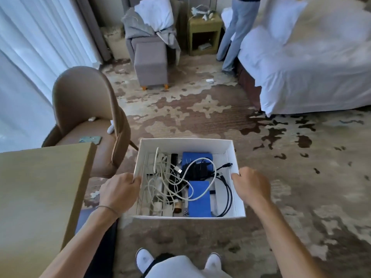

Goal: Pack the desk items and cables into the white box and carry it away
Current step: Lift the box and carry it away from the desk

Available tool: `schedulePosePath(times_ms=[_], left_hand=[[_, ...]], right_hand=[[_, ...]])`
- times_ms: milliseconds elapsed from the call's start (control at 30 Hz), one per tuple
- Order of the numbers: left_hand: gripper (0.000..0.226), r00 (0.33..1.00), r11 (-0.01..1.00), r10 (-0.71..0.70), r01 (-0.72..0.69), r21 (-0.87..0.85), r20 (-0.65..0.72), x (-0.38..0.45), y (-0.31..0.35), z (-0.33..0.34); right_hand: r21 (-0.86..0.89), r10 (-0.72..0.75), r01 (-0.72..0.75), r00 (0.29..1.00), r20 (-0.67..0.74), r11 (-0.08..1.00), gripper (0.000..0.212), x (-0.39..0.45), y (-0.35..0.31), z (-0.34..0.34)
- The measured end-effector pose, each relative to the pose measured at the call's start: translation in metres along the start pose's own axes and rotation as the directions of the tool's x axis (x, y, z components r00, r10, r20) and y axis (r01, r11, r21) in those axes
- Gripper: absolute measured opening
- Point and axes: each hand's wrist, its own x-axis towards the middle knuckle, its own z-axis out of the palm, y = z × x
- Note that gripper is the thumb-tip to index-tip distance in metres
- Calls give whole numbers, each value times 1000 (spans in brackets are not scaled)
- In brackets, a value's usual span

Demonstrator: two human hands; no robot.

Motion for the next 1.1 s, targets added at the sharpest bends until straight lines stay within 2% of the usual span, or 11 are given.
schedulePosePath(times_ms=[167,367,567,700,933,1100], left_hand=[[51,982,984,169,-173,43,79,-12,109,30],[49,923,931,357,-364,29,143,-33,226,66],[47,812,831,546,-557,-8,206,-54,330,90],[47,717,745,655,-665,-50,239,-71,395,109],[48,566,610,765,-790,-64,307,-116,512,153],[48,494,551,790,-831,-69,363,-166,596,182]], right_hand=[[42,182,-180,983,-32,983,43,-18,116,-33],[81,411,-405,909,-71,911,43,-54,229,-56],[216,611,-582,785,-101,784,39,-100,314,-72],[200,712,-685,693,-116,700,37,-128,364,-82],[227,826,-794,549,-126,563,42,-163,458,-100],[359,905,-837,422,-57,413,35,-190,537,-110]])
